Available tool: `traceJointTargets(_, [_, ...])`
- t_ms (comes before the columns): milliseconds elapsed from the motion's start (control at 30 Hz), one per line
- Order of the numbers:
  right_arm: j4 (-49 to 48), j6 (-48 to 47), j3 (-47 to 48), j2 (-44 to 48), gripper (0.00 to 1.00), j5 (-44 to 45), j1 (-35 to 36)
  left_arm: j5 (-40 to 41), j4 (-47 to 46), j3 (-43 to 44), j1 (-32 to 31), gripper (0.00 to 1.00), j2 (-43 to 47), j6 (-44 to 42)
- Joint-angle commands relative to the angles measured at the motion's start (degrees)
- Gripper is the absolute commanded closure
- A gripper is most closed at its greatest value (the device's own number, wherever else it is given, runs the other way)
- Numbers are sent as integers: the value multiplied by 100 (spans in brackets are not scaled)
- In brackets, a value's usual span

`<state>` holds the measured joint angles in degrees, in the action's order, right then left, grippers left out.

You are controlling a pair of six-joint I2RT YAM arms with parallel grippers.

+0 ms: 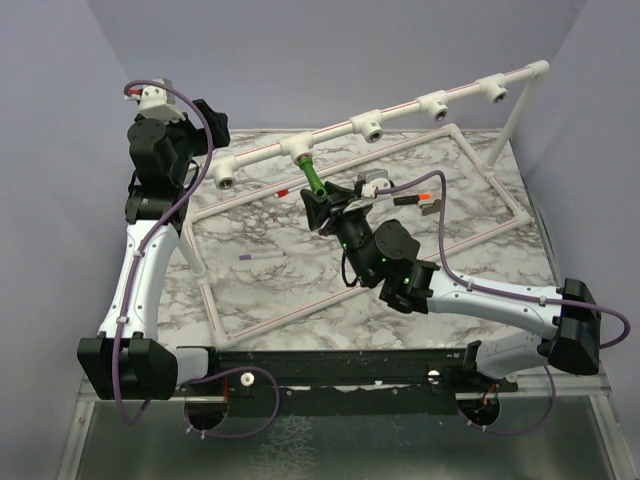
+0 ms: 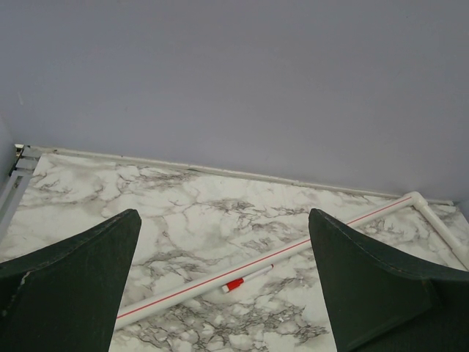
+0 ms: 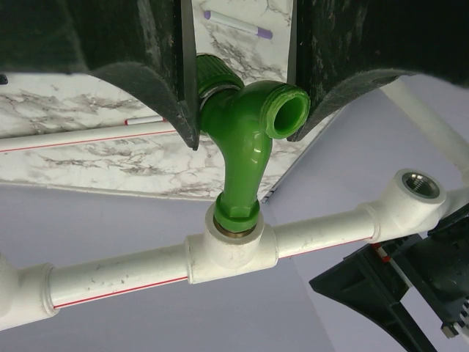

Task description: Install the water faucets

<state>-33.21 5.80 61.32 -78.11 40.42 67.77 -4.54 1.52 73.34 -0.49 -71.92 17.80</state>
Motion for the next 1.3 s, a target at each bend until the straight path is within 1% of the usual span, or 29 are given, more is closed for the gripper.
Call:
traceJointTargets(0, [-310,2429,126,62,97,105,88,-125,1035,-426,-4,2,-184,30])
traceJointTargets(33, [-238,2251,162,67,91,87,88,-127,1035,-426,-4,2,-186,35])
traceJointTargets(133, [-97,1538,222,106,69,38,88,-156,1033,-417,-4,2,-199,39])
traceJointTargets(200, [-76,1124,194,150,57,36,88,-164,1034,-417,-4,2,-201,39])
traceJointTargets(333, [-113,280,149,209,38,13,88,-166,1042,-417,-4,2,-209,39])
traceJointTargets(400, [-106,-102,162,234,32,-90,88,-178,1041,-415,-4,2,-225,39])
traceJointTargets(600, [96,-1134,320,248,23,-301,88,-188,1035,-417,-4,2,-229,39])
traceJointTargets(833, [291,-2128,495,109,22,-417,88,-197,1035,-411,-4,2,-242,44])
traceJointTargets(1100, [659,-2650,791,-257,29,-579,88,-232,1035,-408,-4,2,-245,49])
traceJointTargets(1200, [743,-2787,869,-420,31,-508,100,-233,1035,-408,-4,2,-245,57])
traceJointTargets(1267, [633,-2959,842,-486,33,-339,141,-239,1034,-408,-4,2,-256,57])
